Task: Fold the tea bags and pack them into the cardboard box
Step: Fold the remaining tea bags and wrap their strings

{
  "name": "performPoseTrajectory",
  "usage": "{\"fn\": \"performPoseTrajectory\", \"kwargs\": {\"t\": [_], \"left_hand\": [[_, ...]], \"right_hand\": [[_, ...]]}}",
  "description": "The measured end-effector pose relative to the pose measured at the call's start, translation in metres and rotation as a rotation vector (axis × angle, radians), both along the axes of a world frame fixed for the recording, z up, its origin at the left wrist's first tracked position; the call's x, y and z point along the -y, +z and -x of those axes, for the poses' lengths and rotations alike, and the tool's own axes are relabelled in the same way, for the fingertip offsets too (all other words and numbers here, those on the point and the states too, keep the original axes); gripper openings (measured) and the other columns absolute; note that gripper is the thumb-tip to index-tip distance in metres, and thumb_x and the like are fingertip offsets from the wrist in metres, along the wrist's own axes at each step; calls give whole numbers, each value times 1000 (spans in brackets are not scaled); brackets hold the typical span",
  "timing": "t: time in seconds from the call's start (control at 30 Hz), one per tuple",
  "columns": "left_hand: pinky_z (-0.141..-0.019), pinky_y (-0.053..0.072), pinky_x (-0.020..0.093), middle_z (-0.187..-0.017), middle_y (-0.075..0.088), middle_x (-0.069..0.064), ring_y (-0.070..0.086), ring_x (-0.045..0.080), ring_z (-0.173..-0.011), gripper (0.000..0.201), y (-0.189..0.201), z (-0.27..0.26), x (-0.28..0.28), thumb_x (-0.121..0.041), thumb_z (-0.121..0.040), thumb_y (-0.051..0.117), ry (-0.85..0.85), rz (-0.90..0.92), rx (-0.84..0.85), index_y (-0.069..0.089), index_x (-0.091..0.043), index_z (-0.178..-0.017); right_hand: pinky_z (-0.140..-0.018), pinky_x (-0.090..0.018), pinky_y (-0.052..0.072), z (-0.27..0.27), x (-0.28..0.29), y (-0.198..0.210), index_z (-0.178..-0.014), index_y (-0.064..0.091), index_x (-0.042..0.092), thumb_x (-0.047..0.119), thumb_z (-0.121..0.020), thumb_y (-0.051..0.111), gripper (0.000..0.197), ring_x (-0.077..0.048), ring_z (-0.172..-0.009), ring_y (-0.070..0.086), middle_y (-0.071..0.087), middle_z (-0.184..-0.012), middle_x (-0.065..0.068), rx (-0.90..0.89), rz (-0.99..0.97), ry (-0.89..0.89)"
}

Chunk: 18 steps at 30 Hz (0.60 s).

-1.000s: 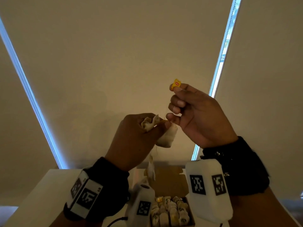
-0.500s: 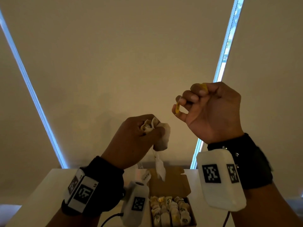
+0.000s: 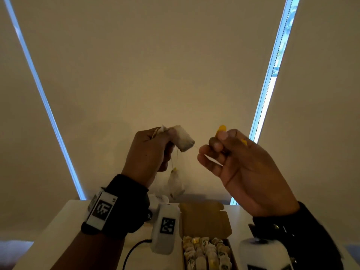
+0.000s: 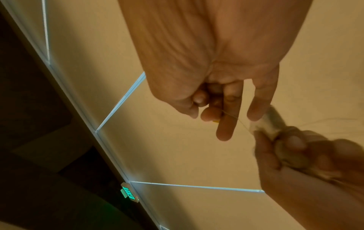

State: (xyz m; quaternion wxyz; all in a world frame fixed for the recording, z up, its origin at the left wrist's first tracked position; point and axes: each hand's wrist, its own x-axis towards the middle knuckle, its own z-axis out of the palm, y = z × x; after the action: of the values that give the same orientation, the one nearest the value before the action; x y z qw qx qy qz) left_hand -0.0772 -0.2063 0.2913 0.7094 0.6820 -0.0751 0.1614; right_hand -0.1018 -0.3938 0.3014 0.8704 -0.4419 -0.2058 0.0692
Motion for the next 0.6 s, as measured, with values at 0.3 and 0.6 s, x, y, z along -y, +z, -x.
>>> {"fn": "performPoseTrajectory", "kwargs": {"t": [0.3, 0.6], "left_hand": [[-47, 23, 24, -49, 29, -1, 20, 18, -48, 42, 16, -2, -7, -18, -102, 59, -21, -126, -18, 63, -13, -60], [-43, 25, 22, -57, 29, 5, 21, 18, -49, 27, 15, -5, -2, -17, -99, 62, -53, -6, -42, 68, 7, -89]], "right_hand": [[-75, -32, 63, -4, -2, -23, -130, 58, 11, 1, -93, 45, 41, -28, -90, 75, 63, -89, -15, -190, -187, -8], [-64, -27, 62, -4, -6, -38, -105, 62, -6, 1, -84, 51, 26, -31, -97, 75, 56, -127, -31, -354, -285, 79]]}}
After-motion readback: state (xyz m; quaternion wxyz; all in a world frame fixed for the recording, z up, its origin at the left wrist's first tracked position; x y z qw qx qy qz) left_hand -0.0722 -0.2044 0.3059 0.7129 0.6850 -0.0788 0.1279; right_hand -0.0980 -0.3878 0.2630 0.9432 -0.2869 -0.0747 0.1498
